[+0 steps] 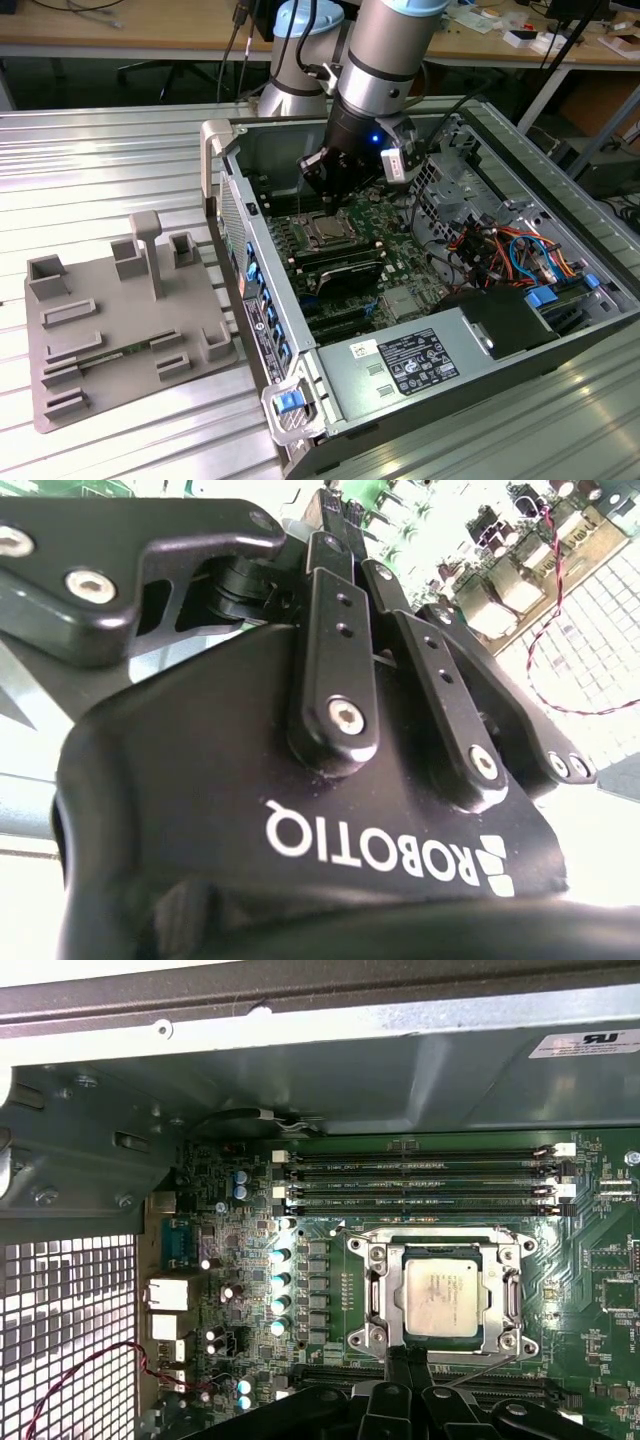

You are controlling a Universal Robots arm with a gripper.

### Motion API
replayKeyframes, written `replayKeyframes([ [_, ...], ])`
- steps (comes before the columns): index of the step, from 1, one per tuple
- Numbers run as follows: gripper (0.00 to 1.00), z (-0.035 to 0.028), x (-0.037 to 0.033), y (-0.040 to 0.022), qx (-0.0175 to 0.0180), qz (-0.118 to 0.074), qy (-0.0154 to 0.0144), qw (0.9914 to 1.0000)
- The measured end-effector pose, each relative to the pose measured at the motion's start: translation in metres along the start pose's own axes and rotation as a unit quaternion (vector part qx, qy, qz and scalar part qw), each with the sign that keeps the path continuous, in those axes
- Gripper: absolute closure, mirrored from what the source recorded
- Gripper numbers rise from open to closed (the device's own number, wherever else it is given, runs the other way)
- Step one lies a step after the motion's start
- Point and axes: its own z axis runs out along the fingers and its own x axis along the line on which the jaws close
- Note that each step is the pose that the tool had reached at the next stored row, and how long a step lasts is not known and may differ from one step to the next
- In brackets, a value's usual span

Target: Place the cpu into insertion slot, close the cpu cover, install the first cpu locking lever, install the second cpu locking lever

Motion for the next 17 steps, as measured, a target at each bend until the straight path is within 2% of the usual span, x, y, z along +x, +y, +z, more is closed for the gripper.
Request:
replayKeyframes([
  [1, 0.89, 0.0001, 0.0031, -0.0001, 0.0000, 0.000, 0.0000, 1.00000],
  [2, 0.89, -0.0039, 0.0084, 0.0006, 0.0000, 0.000, -0.0003, 1.00000],
  [11, 0.89, -0.0051, 0.0169, 0.0006, 0.0000, 0.000, -0.0005, 1.00000],
  [17, 0.89, -0.0050, 0.0201, 0.0006, 0.0000, 0.000, -0.0005, 1.00000],
])
